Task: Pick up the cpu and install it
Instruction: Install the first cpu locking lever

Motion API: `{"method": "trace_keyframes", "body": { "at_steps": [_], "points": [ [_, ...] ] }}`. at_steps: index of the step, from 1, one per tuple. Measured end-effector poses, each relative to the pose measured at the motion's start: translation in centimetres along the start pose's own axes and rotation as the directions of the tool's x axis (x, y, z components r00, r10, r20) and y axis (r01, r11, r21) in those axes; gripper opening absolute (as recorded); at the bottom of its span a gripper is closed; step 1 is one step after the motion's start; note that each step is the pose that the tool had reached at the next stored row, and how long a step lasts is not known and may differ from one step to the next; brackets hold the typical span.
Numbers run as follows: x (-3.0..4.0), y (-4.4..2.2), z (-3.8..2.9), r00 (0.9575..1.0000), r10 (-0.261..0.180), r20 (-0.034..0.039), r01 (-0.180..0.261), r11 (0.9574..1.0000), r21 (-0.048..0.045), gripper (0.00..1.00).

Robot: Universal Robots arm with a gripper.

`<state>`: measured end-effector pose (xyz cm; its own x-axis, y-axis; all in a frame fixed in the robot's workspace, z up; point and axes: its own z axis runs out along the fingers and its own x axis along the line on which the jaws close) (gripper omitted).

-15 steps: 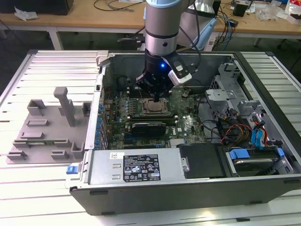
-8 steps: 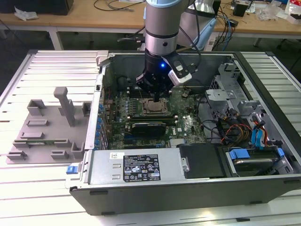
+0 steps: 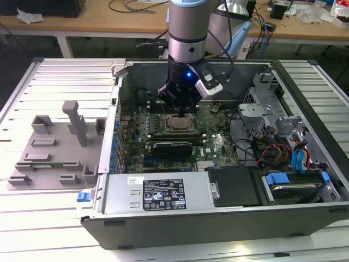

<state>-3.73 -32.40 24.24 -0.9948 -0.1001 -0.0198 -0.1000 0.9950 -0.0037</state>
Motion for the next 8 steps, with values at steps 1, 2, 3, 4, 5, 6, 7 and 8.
{"method": "trace_keyframes", "body": {
  "at_steps": [1,2,3,4,5,6,7,8],
  "points": [
    [0.00,0.00,-0.03,1.0000,0.000,-0.0002,0.000,1.0000,0.0003,0.11],
    [0.00,0.00,-0.18,1.0000,0.000,-0.0001,0.000,1.0000,0.0002,0.11],
    [0.00,0.00,-0.27,1.0000,0.000,-0.0002,0.000,1.0000,0.0002,0.11],
    [0.00,0.00,-0.36,1.0000,0.000,-0.0001,0.000,1.0000,0.0002,0.11],
    [-0.01,0.00,-0.49,1.0000,0.000,-0.0001,0.000,1.0000,0.0002,0.11],
    [-0.01,0.00,-0.64,1.0000,0.000,-0.0001,0.000,1.0000,0.0002,0.11],
    [-0.01,-0.01,-0.86,1.0000,0.000,-0.0001,0.000,1.0000,0.0002,0.11],
    [-0.02,0.00,-1.01,1.0000,0.000,-0.0001,0.000,1.0000,0.0002,0.11]
  ]
}}
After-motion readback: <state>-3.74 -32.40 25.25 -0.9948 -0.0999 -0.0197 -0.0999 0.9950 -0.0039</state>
